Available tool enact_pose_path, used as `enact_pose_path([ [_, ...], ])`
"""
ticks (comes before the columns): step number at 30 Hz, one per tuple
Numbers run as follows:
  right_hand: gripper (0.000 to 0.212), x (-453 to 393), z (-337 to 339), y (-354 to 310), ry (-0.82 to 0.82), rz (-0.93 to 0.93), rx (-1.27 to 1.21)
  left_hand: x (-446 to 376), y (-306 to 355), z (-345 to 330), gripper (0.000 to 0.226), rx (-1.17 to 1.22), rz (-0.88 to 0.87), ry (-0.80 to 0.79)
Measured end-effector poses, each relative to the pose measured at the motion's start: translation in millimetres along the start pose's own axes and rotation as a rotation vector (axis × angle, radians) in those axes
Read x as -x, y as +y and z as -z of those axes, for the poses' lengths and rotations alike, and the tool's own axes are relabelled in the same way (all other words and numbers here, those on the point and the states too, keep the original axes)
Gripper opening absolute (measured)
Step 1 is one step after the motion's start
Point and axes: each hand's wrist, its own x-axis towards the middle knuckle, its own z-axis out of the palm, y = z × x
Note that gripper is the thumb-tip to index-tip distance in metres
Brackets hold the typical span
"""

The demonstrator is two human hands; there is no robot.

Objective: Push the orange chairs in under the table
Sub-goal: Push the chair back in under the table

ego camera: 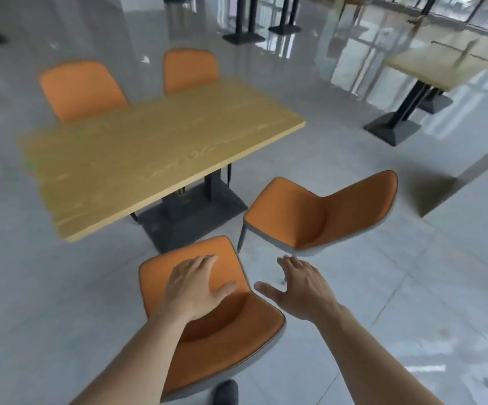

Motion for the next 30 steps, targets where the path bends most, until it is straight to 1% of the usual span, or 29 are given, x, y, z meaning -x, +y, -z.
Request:
enact_pose_path([
  [2,0.108,-10.9,-9.5,-19.6,-0.031,0.093,0.016,19.7,-15.3,-5.2,0.107,0.017,0.088,0.021],
  [5,0.111,-18.8,-24.6,-37.7,-0.074,0.208,0.027,47.3,-26.6,-17.7,0.107,0.008,0.206,0.041],
  [8,0.110,-11.8,-46.3,-45.0,-0.124,0.302,0.062,80.7,-25.7,-37.1,0.105,0.041,0.307,0.042],
  [11,0.111,0.5,-70.2,-41.1,-0.189,0.352,0.099,108.2,-17.1,-58.9,0.103,0.060,0.387,0.024],
  [13,0.110,10.0,-86.2,-32.1,-0.220,0.371,0.116,122.6,-9.8,-74.7,0.103,0.082,0.404,0.003],
  [18,0.106,29.4,-114.9,-5.8,-0.215,0.437,0.181,146.8,11.6,-111.0,0.098,0.133,0.449,0.011],
  [20,0.100,33.1,-122.9,1.4,-0.193,0.456,0.190,152.1,18.3,-121.9,0.098,0.130,0.456,0.009],
  [23,0.094,33.2,-130.1,4.9,-0.143,0.460,0.170,153.3,20.2,-129.1,0.097,0.091,0.455,0.053],
  [30,0.097,18.0,-134.8,8.5,-0.125,0.520,0.184,143.6,13.4,-132.4,0.089,0.070,0.425,0.094],
])
